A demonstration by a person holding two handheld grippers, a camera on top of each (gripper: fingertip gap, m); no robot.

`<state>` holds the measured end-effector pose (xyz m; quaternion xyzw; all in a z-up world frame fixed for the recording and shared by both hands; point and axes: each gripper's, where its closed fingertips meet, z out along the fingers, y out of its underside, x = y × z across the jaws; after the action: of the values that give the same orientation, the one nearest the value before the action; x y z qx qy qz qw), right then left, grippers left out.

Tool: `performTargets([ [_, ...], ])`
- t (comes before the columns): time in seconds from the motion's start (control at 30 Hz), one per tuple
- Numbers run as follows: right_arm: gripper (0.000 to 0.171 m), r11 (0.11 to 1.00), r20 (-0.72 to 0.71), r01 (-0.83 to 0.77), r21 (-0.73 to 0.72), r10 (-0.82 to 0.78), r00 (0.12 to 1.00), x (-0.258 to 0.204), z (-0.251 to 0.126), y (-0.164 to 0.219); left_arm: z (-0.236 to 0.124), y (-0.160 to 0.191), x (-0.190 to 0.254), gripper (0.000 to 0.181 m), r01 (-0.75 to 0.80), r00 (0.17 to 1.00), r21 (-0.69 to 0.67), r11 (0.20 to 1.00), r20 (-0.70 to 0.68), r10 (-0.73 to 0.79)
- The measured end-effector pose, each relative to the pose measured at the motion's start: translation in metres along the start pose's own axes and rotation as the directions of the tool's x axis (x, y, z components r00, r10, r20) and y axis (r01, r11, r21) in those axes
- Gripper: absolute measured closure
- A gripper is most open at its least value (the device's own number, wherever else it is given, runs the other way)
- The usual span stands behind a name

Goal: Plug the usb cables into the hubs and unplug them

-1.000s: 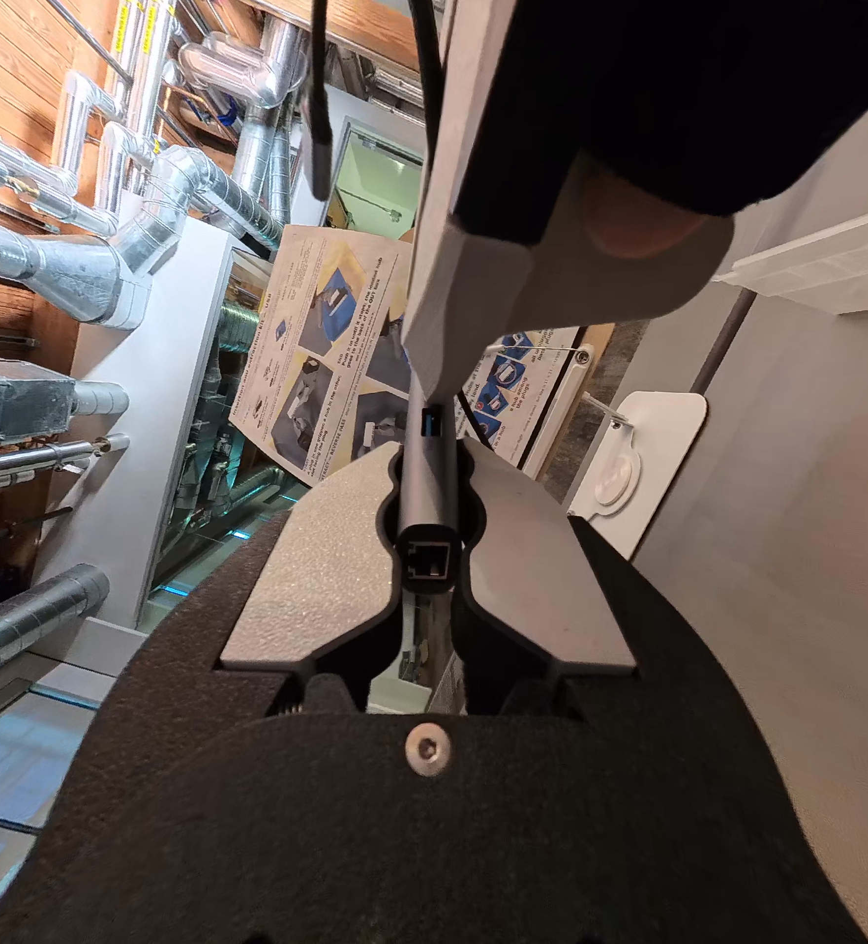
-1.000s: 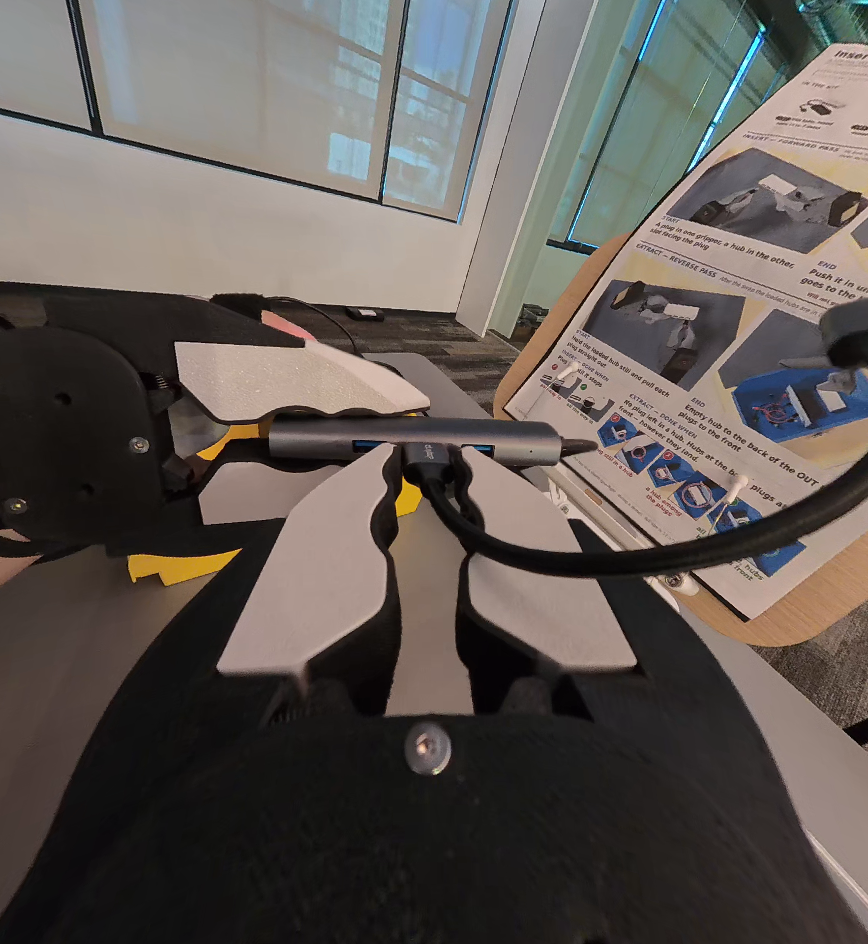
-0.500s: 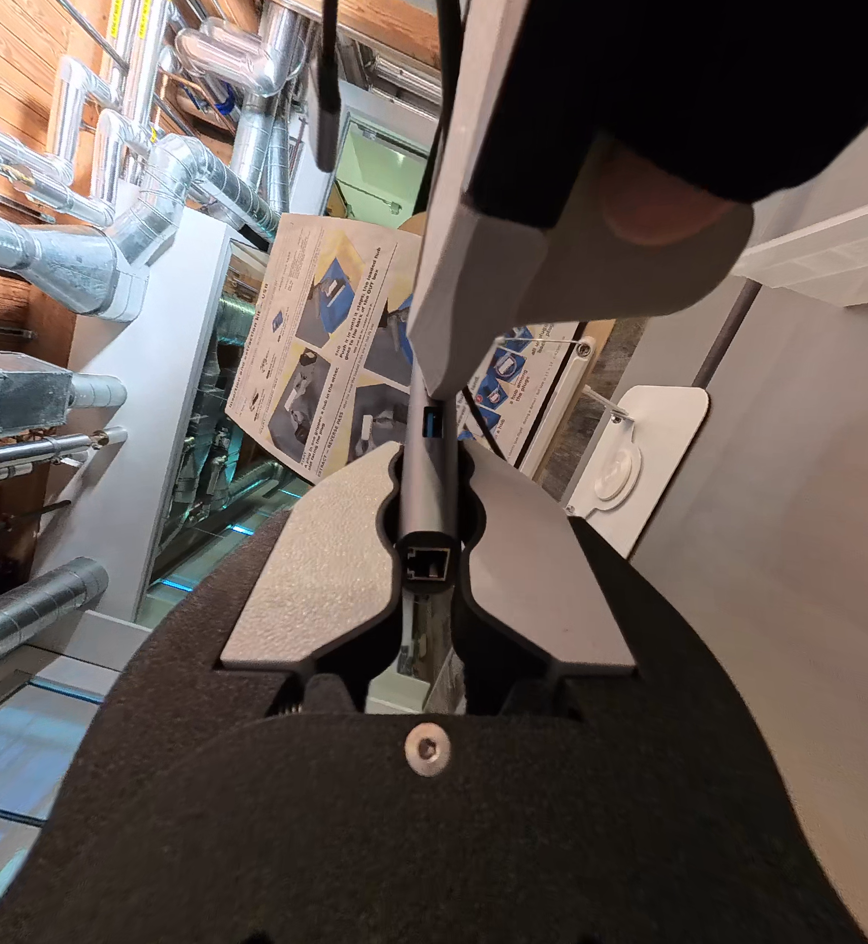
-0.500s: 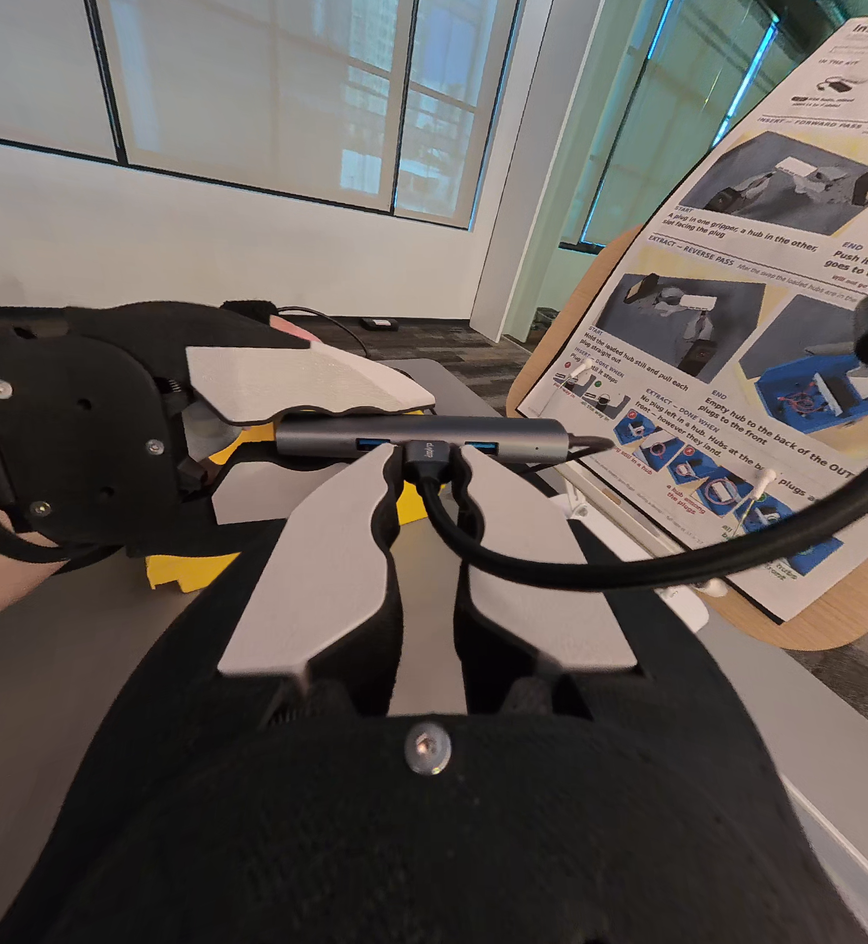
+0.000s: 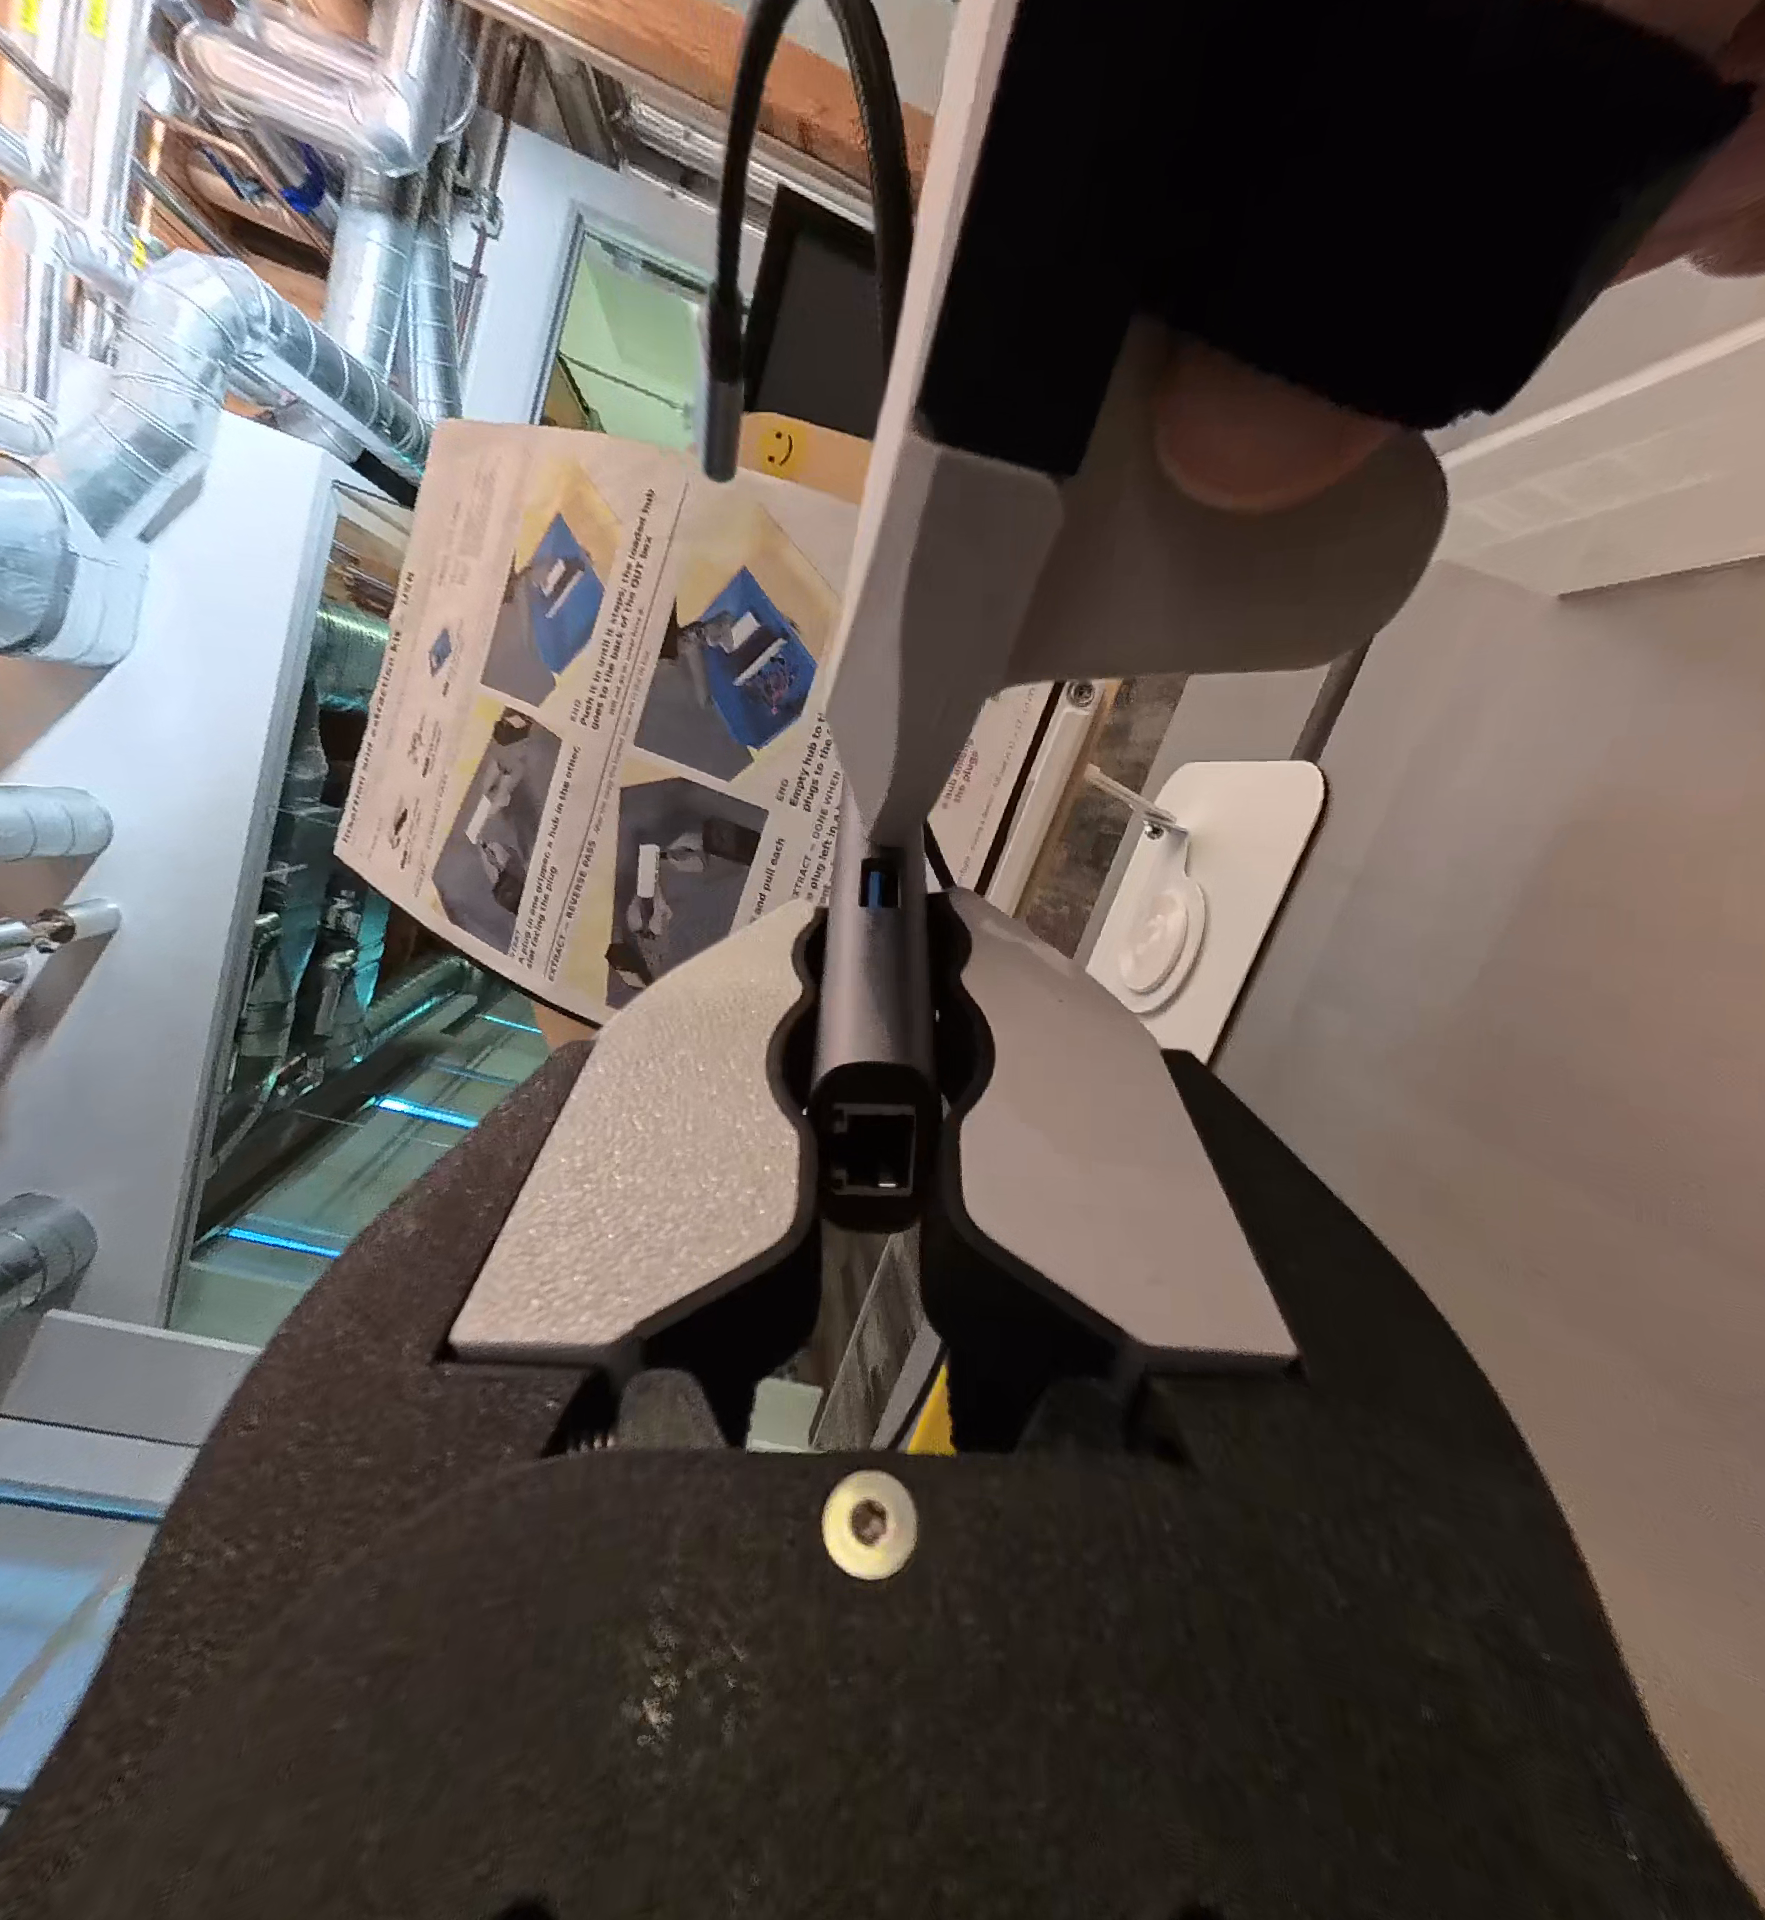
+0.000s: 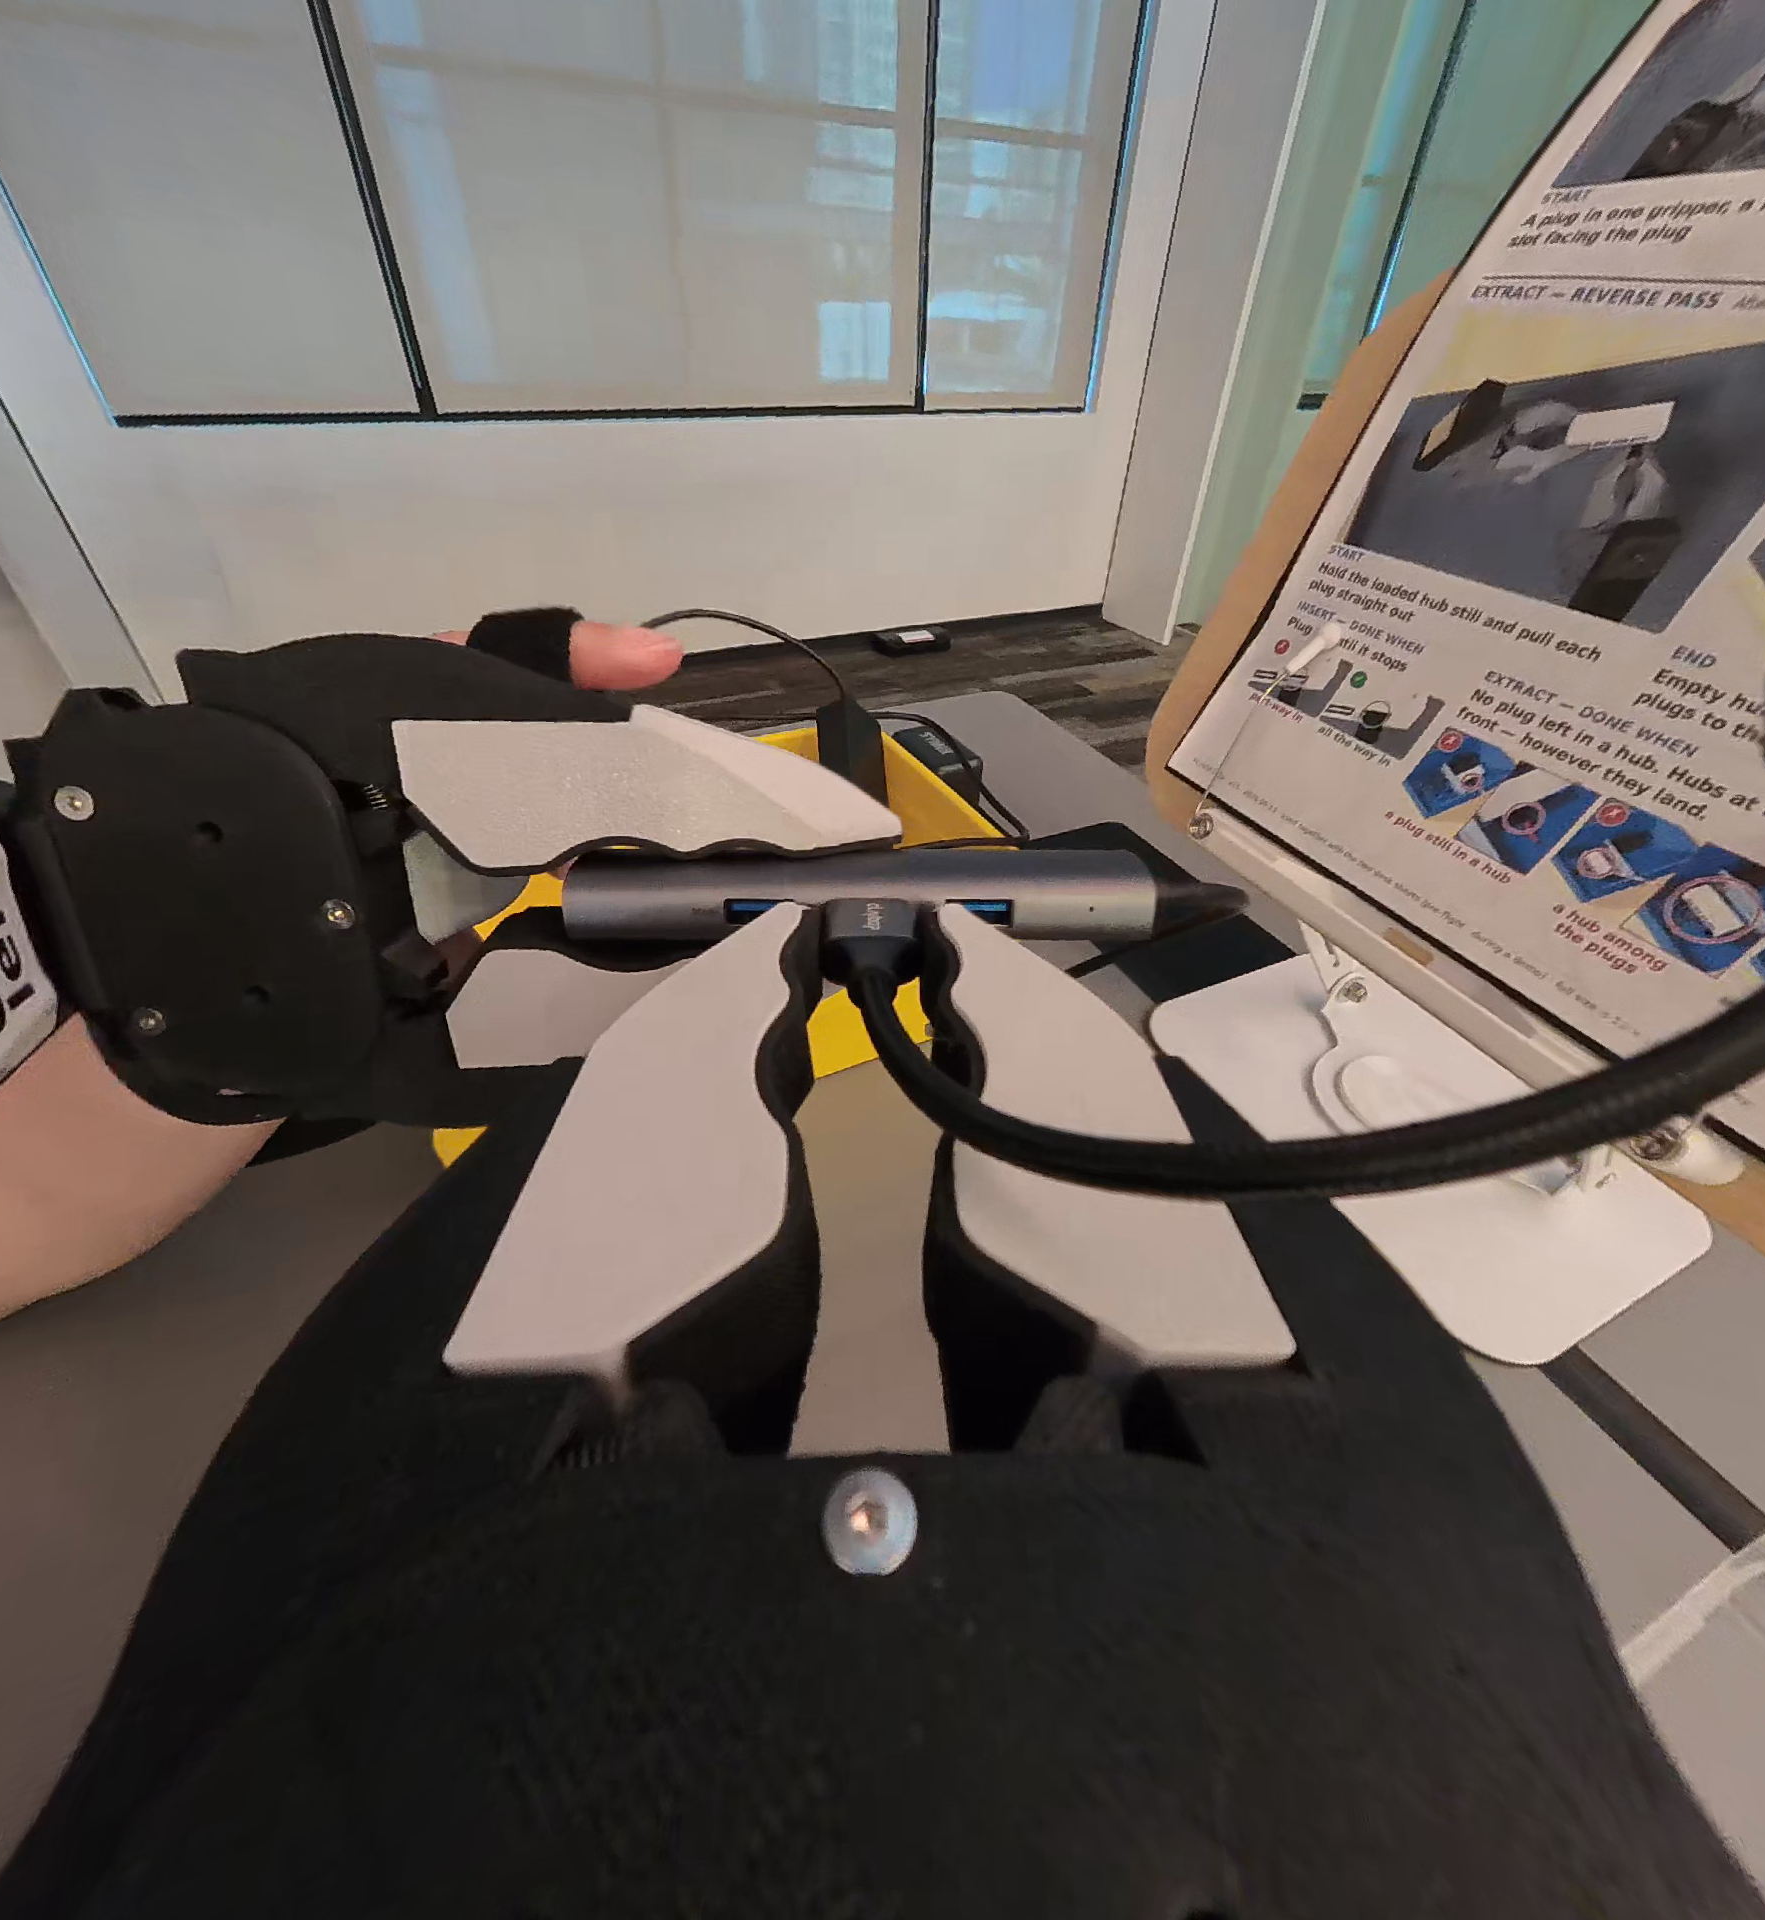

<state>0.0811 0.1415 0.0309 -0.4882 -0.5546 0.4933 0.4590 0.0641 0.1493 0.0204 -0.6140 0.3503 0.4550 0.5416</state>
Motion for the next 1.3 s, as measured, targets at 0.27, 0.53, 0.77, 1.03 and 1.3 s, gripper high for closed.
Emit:
performTargets([
  [0.27,0.153,1.0,-0.002,0.025,-0.006,-0.025,1.0,-0.001,-0.003,-0.003,-0.002,-0.002,-0.003,0.164,0.018,1.0,0.006,1.0,0.019,-0.019],
  [0.53,0.153,0.996,-0.067,0.086,-0.03,-0.088,0.994,-0.002,-0.003,-0.004,-0.003,-0.002,-0.003,0.164,0.046,0.999,-0.007,0.999,0.007,-0.046],
  [0.77,0.153,0.996,-0.076,0.082,-0.037,-0.085,0.994,-0.003,-0.004,-0.006,-0.004,-0.002,-0.005,0.164,0.047,0.999,0.0,0.999,0.01,-0.047],
  [1.03,0.153,0.993,-0.069,0.116,-0.017,-0.117,0.991,-0.006,-0.01,-0.014,-0.007,-0.014,-0.009,0.164,0.133,0.991,0.094,0.987,0.012,-0.135],
  [1.3,0.153,0.949,-0.272,0.269,0.166,-0.219,0.937,0.016,-0.036,-0.044,-0.019,-0.033,-0.023,0.104,0.771,0.626,0.153,0.618,-0.358,-0.692],
])
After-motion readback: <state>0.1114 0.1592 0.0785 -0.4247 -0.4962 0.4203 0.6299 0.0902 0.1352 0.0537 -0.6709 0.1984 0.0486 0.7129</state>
